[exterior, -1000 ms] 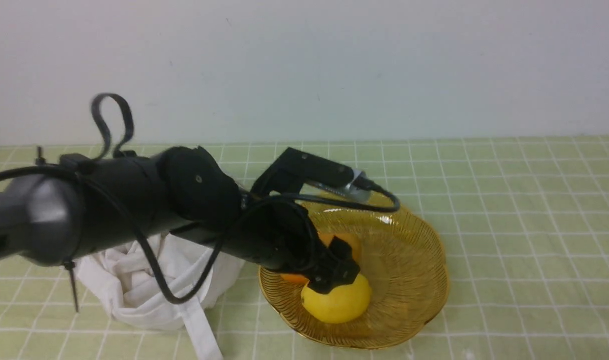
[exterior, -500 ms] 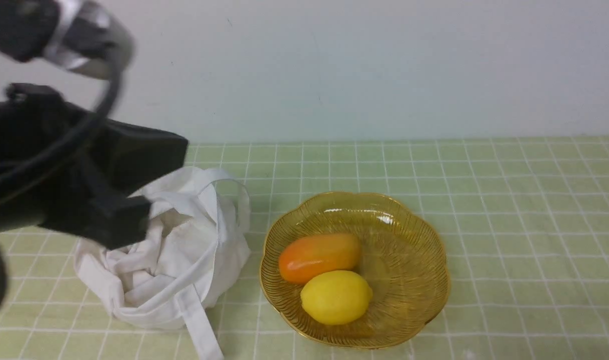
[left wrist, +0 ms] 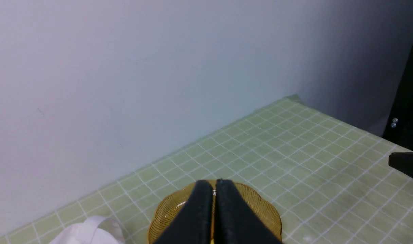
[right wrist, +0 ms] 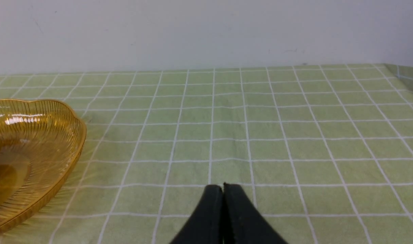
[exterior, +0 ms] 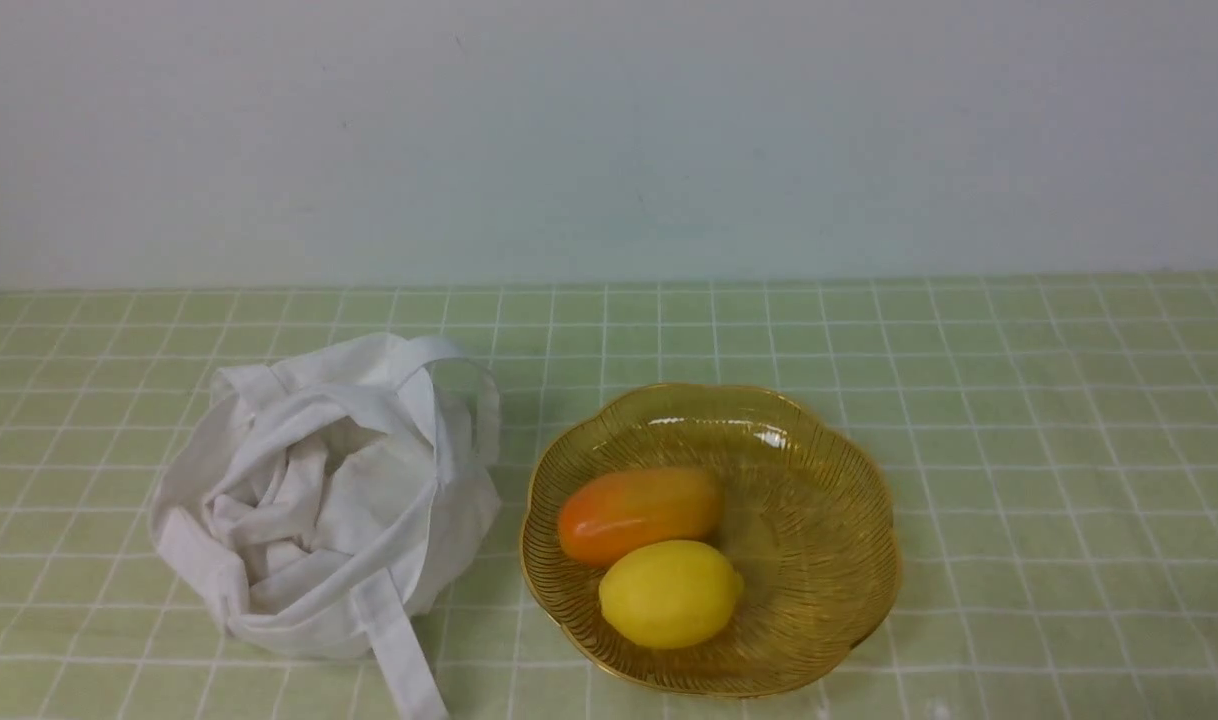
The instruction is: Take the fruit out of the bag on the green coffee tablecloth and place them on the plate.
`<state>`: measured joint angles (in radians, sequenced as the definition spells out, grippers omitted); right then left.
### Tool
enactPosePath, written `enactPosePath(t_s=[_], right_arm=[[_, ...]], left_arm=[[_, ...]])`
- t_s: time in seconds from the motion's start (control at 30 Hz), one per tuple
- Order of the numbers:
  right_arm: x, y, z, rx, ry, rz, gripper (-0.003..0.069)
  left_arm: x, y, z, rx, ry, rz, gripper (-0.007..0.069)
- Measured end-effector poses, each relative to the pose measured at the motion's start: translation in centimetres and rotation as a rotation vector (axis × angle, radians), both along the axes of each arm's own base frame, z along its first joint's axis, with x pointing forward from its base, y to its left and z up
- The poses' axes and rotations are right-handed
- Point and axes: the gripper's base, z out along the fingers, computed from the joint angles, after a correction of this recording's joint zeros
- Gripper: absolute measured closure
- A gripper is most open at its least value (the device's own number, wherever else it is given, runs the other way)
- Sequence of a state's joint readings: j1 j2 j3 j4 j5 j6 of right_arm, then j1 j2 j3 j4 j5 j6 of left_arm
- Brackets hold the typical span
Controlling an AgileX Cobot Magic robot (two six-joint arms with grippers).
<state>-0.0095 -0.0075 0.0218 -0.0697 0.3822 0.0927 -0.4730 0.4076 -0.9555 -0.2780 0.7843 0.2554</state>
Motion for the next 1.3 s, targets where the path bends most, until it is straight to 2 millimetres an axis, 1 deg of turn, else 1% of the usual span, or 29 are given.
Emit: enactPosePath(t_s=[0.1,0.2,0.3,0.4,0.5,0.53,0.57,0.7,0.73,0.9,1.0,1.13,1.3], right_arm=[[0.0,0.0,0.0,0.0,0.0,0.0,0.0674],[0.0,0.0,0.0,0.0,0.0,0.0,0.0674],[0.0,0.0,0.0,0.0,0.0,0.0,0.0674],[0.0,0.0,0.0,0.0,0.0,0.0,0.0674],[0.0,0.0,0.0,0.0,0.0,0.0,0.0674],[0.0,0.0,0.0,0.0,0.0,0.0,0.0674],[0.0,0.0,0.0,0.0,0.0,0.0,0.0674],[0.0,0.0,0.0,0.0,0.0,0.0,0.0674],[0.0,0.0,0.0,0.0,0.0,0.0,0.0674],[0.0,0.0,0.0,0.0,0.0,0.0,0.0674],[0.0,0.0,0.0,0.0,0.0,0.0,0.0674],[0.0,0.0,0.0,0.0,0.0,0.0,0.0674],[0.0,0.0,0.0,0.0,0.0,0.0,0.0674]], left_arm=[[0.0,0.1,-0.6,0.021,-0.001,0.014,0.0632],[0.7,0.2,-1.6,0.052,0.019,0.049,0.0632],[1.3,0.1,-2.4,0.041,0.032,0.08,0.0632],[2.3,0.3,-4.6,0.012,0.017,0.159,0.0632],[2.5,0.7,-6.7,-0.023,-0.017,0.23,0.0632],[2.5,0.8,-7.8,-0.022,-0.014,0.259,0.0632],[2.6,1.3,-10.5,-0.039,-0.043,0.344,0.0632],[2.8,2.2,-17.8,-0.031,-0.026,0.52,0.0632],[2.8,2.3,-19.2,-0.026,-0.013,0.545,0.0632],[3.2,2.6,-23.8,0.007,0.078,0.597,0.0632],[3.2,2.6,-24.8,0.02,0.114,0.599,0.0632],[3.1,2.5,-25.4,0.039,0.165,0.593,0.0632],[3.1,2.5,-25.4,0.042,0.172,0.592,0.0632]])
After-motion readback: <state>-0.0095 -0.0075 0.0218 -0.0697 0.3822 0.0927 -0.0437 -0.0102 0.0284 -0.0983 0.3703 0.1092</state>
